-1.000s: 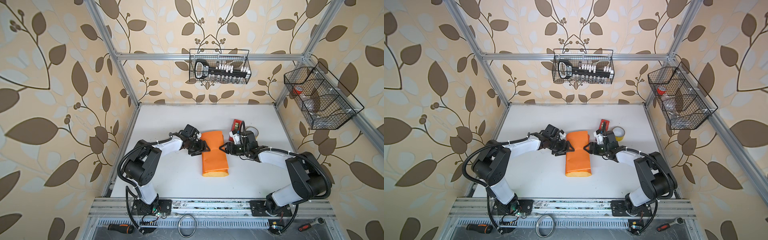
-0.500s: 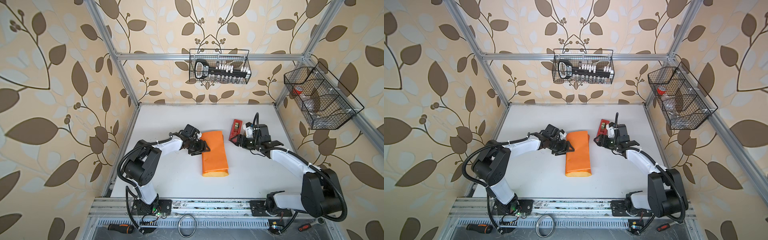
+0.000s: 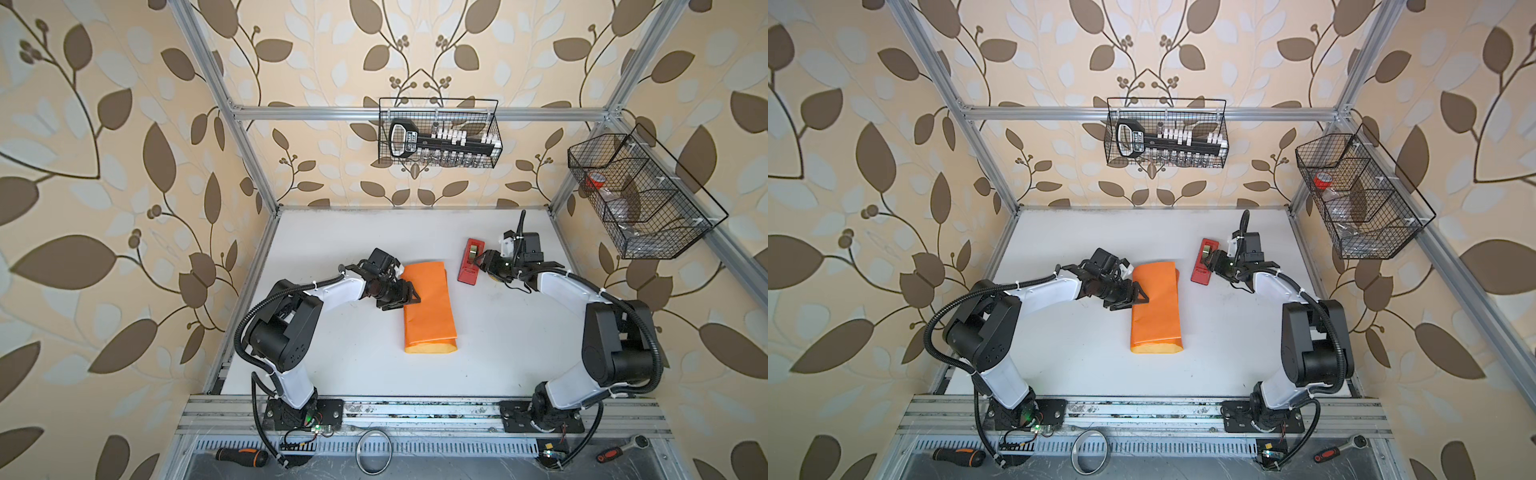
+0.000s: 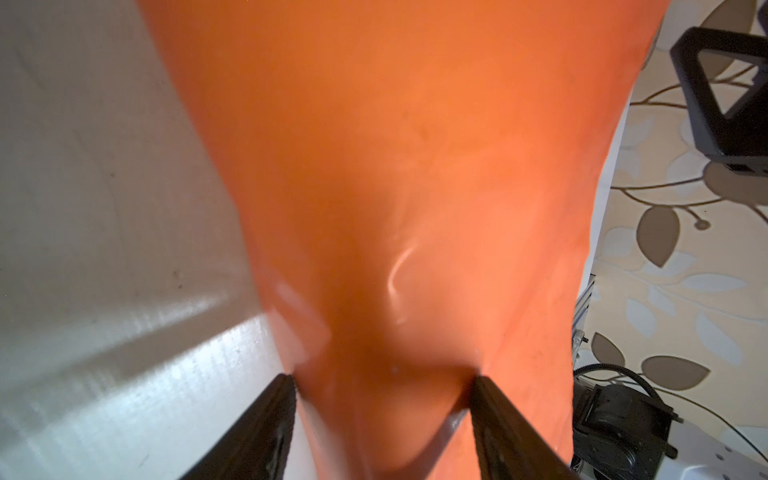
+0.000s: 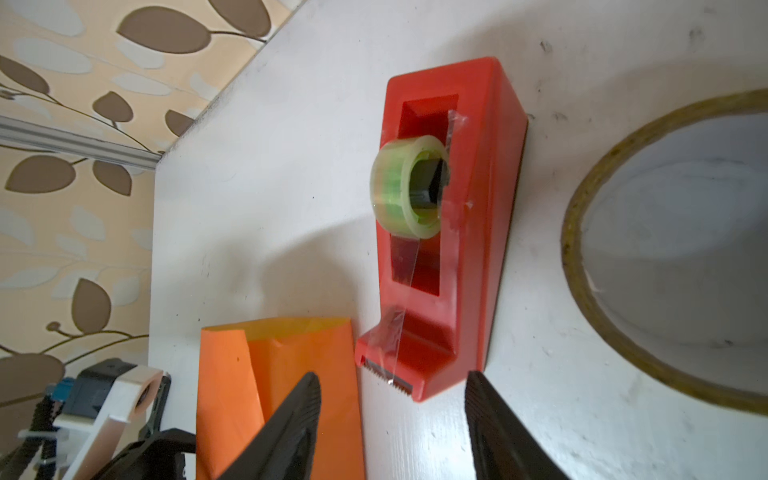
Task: Wrap the gift box in paper
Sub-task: 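Move the right gripper to the red tape dispenser and pinch the tape end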
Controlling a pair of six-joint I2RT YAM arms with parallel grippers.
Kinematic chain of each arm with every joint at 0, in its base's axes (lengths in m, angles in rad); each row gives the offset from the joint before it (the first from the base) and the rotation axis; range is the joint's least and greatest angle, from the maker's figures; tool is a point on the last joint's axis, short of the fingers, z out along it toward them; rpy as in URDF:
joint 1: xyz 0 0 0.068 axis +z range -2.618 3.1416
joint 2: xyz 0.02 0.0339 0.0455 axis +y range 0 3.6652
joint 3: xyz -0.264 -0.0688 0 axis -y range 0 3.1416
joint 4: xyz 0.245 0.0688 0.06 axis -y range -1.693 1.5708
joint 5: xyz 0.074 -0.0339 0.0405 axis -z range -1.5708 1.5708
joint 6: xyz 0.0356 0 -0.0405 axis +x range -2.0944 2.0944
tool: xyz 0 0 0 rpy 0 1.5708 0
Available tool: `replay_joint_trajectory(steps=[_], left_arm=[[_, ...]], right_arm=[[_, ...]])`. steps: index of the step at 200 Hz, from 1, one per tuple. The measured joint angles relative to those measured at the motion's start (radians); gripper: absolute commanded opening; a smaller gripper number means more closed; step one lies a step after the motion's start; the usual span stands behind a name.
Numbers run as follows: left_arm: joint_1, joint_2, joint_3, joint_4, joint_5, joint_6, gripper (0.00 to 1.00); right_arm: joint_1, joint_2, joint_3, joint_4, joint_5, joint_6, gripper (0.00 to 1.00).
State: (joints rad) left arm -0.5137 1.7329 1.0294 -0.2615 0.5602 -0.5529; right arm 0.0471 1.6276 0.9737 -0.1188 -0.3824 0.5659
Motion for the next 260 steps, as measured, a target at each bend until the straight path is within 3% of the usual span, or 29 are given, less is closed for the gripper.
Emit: replay_joint_trajectory(steps=[88,209,260], left_arm=[[0.000,0.000,0.002,-0.002,-0.002,0.000,0.67],[0.000,0.000,0.002,-0.002,-0.003,0.000,0.67],[0.000,0.000,0.002,-0.002,-0.007,0.000,0.67]], right_arm=[[-0.004,0.140,0.035,0.095,-0.109,0.056,0.37],[-0.017,0.147,-0.006,0.196,-0.155,0.154,0.00],[-0.032,0.147,-0.037,0.272,-0.206,0.237,0.00]])
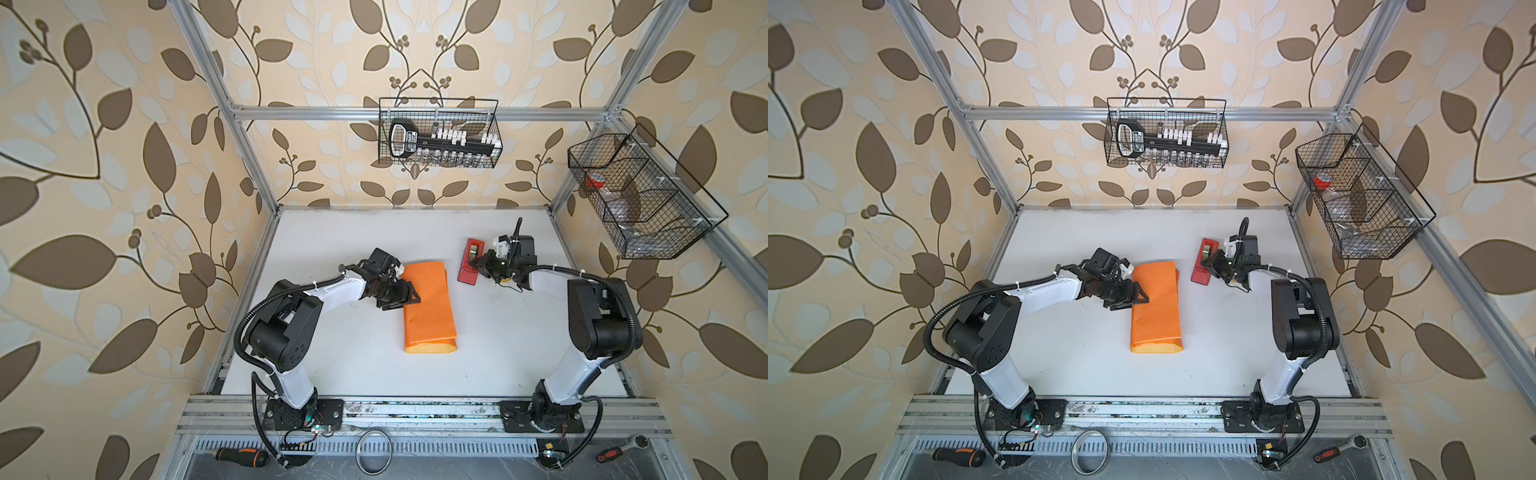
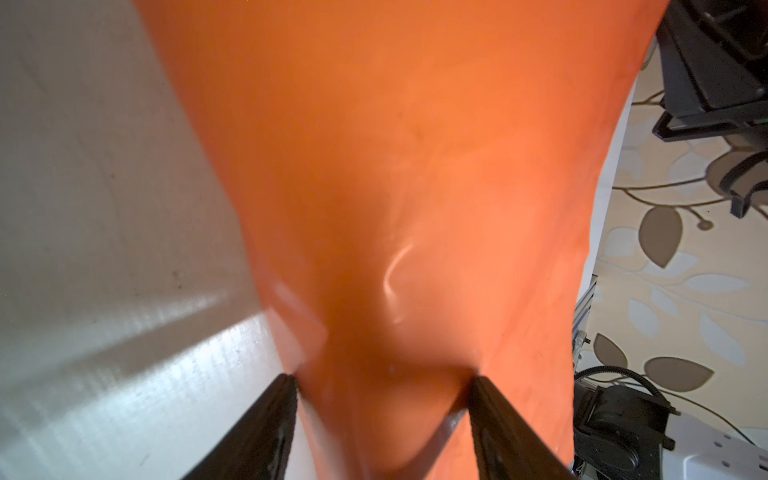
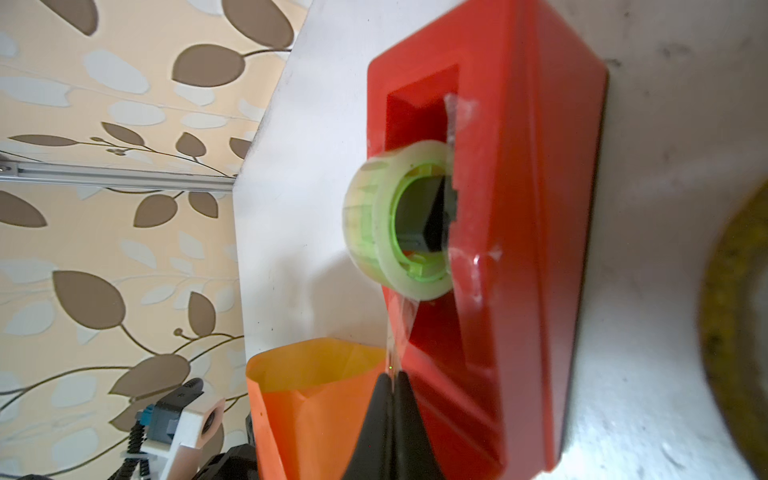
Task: Wrap the gift box in paper
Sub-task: 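Move the right gripper to the red tape dispenser and pinch the tape end, then pull a strip of clear tape from the dispenser with the right gripper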
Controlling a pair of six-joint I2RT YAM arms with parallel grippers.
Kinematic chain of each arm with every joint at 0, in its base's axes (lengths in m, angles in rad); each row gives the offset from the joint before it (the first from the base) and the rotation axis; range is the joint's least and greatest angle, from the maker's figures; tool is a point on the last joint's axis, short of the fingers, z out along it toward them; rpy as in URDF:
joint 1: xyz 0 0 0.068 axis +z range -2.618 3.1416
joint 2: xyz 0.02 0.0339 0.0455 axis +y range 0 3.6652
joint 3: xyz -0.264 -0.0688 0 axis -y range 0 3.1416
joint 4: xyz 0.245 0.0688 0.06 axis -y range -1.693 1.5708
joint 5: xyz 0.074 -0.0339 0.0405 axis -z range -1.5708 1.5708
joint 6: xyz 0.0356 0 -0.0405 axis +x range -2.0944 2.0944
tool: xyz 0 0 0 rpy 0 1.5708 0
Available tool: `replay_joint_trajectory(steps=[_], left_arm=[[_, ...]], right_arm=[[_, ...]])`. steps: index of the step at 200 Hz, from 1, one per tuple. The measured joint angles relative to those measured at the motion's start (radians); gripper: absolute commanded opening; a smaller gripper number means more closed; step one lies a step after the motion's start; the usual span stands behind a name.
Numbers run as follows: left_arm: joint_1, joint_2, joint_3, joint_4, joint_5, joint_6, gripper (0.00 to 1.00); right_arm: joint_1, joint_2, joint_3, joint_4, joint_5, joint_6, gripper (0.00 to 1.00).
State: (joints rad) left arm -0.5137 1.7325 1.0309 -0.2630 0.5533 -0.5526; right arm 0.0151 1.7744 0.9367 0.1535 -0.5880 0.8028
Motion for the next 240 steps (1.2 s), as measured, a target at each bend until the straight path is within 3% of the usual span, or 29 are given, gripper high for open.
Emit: replay_joint_trajectory(steps=[112,187,240], left_arm=[[0.000,-0.001,0.000,0.000,-0.003,0.000,0.67],[0.000,-0.001,0.000,0.000,-0.004,0.000,0.66],[0.000,-0.001,0.000,0.000,-0.004,0.000,0.66]], right_arm=[[-0.007,-0.053,-0.151,0.319,-0.095,0.278,0.00],[0.021,-0.195,-0.323,0.369,-0.092,0.299,0.00],[0.037,-0.195,-0.391,0.364,-0.062,0.263,0.00]])
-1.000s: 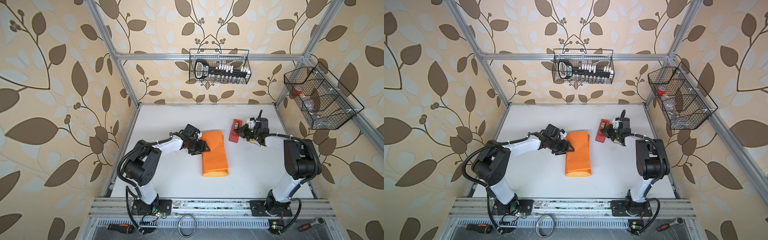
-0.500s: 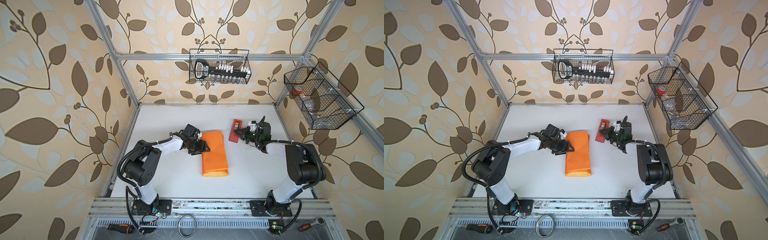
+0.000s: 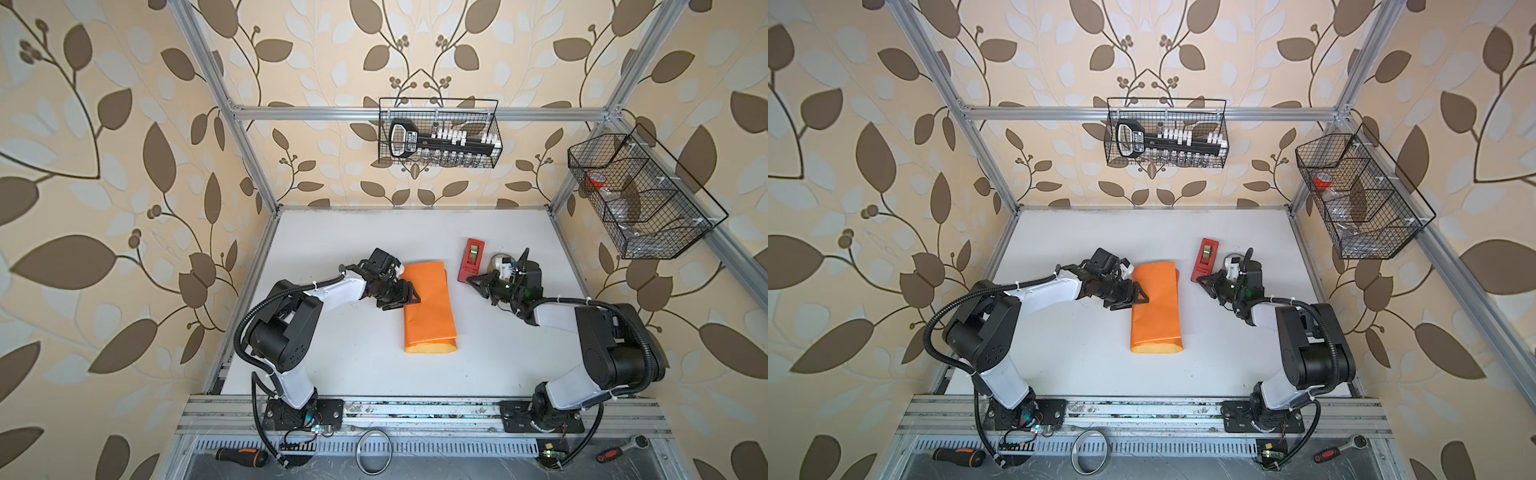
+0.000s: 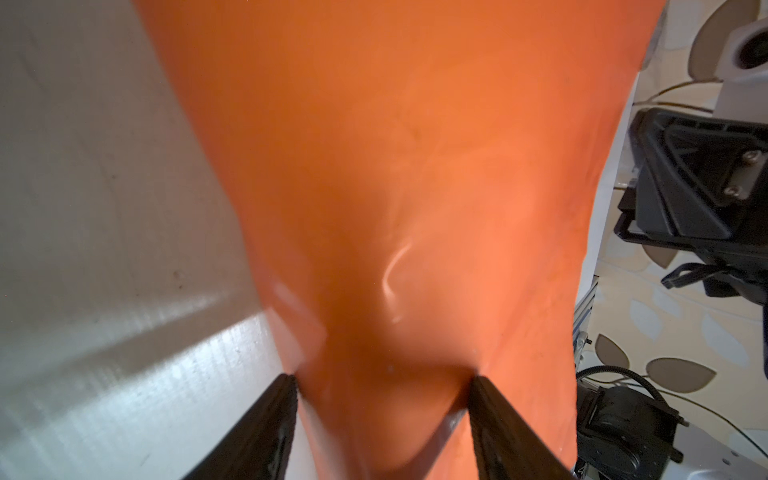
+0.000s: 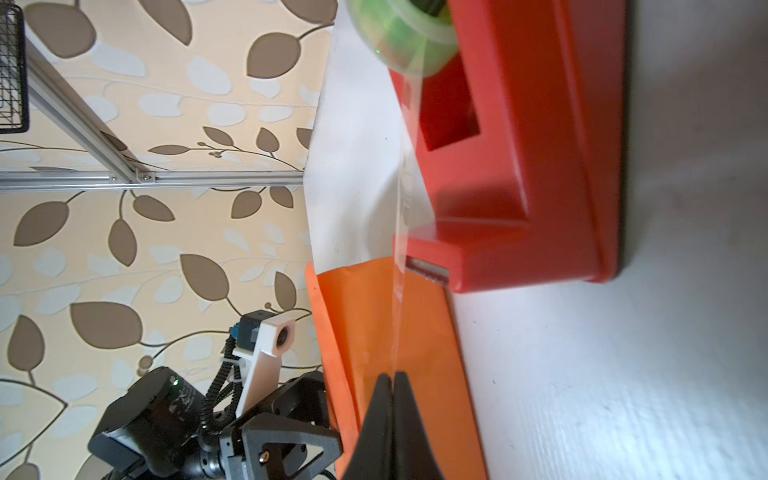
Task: Wrap the gift box in paper
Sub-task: 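Pull a strip of clear tape from the dispenser with the right gripper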
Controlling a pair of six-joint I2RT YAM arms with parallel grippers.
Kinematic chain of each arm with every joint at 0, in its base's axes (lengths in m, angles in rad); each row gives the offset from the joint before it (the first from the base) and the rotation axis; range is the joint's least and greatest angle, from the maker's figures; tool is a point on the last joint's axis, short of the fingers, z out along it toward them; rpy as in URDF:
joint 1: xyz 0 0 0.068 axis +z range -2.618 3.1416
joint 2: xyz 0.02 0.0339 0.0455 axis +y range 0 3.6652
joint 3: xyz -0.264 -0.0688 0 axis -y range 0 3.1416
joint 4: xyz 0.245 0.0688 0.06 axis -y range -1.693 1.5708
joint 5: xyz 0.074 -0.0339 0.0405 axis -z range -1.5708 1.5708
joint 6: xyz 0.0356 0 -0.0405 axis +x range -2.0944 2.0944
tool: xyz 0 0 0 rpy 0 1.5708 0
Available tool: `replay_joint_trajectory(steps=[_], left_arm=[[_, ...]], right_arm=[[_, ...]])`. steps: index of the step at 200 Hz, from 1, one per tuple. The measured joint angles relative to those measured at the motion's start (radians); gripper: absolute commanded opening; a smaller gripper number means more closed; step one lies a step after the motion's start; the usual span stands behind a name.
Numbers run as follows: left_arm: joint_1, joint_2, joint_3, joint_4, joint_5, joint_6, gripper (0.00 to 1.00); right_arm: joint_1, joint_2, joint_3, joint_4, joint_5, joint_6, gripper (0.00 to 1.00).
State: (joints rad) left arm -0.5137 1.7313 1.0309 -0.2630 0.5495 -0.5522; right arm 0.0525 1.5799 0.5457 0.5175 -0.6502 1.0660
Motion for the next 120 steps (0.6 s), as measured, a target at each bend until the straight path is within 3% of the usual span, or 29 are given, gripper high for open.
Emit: replay_joint_trajectory(steps=[120], left_arm=[[0.000,-0.001,0.000,0.000,-0.002,0.000,0.66]], right_arm=[[0.011,0.072,0.097,-0.184,0.211,-0.245,0.00]])
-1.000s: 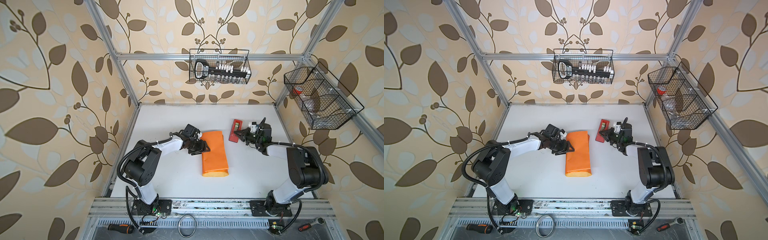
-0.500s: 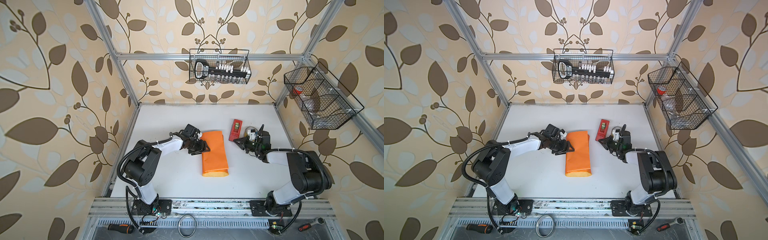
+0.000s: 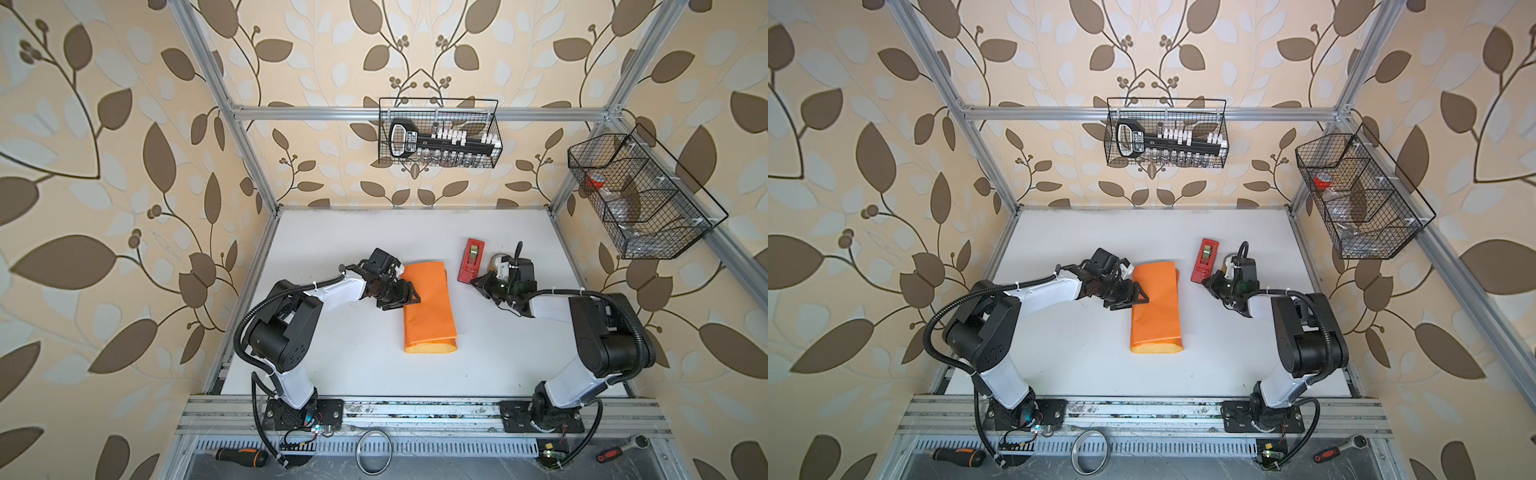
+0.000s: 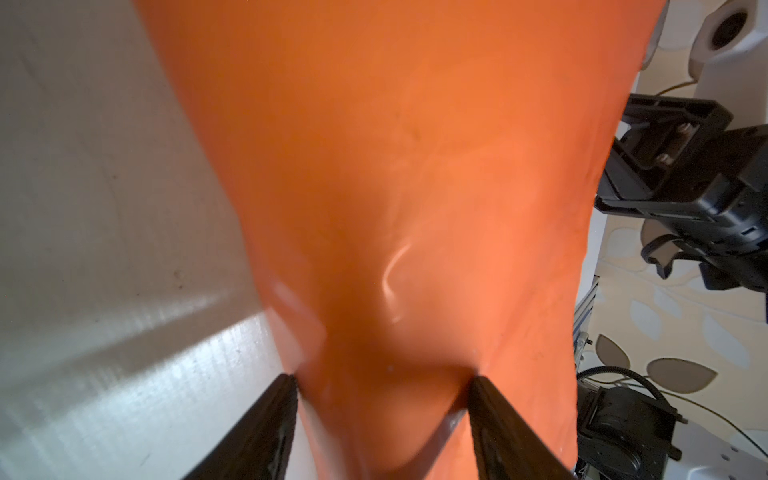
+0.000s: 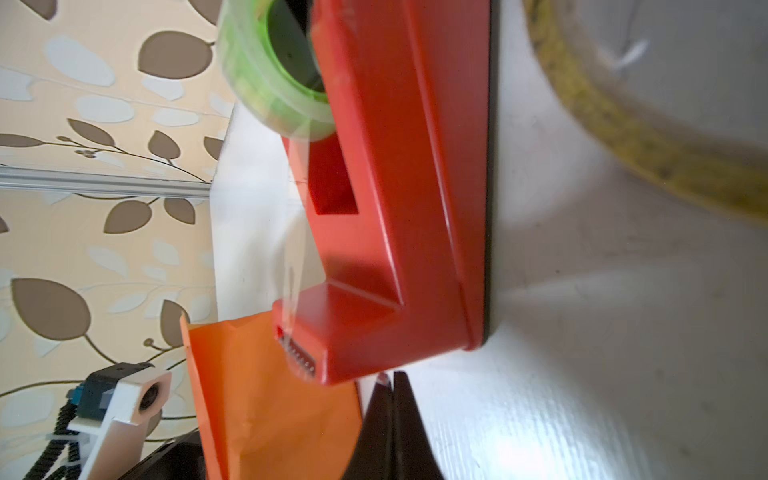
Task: Wrap the gift box in paper
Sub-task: 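Pull a strip of clear tape from the dispenser with the right gripper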
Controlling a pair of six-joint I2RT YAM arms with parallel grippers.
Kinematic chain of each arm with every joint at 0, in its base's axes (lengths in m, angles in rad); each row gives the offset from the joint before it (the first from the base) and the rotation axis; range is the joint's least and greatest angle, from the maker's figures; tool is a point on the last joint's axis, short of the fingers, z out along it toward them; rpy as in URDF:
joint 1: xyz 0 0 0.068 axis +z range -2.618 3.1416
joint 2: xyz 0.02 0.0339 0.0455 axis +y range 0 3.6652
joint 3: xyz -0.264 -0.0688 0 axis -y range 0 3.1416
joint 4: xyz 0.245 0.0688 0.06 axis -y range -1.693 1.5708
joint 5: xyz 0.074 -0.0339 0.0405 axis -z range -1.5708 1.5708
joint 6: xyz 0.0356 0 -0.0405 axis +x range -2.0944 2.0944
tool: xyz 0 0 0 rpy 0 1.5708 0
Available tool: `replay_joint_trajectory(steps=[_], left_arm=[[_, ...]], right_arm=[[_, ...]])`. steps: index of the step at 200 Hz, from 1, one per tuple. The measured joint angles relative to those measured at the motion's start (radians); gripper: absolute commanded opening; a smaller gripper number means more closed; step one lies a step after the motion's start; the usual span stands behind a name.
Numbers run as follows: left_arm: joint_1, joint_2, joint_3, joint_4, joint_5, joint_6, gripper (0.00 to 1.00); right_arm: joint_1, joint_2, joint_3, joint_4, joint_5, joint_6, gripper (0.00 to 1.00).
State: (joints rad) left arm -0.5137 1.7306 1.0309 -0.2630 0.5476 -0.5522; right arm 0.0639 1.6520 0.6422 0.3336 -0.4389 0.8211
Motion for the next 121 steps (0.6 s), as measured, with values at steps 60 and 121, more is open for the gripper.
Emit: replay_joint_trajectory(steps=[60,121], left_arm=[[0.000,0.000,0.000,0.000,0.000,0.000,0.66],[0.000,0.000,0.000,0.000,0.000,0.000,0.66]], right_arm=[[0.003,0.000,0.034,-0.068,0.026,-0.049,0.00],[-0.003,0.008,0.056,-0.198,0.097,-0.086,0.00]])
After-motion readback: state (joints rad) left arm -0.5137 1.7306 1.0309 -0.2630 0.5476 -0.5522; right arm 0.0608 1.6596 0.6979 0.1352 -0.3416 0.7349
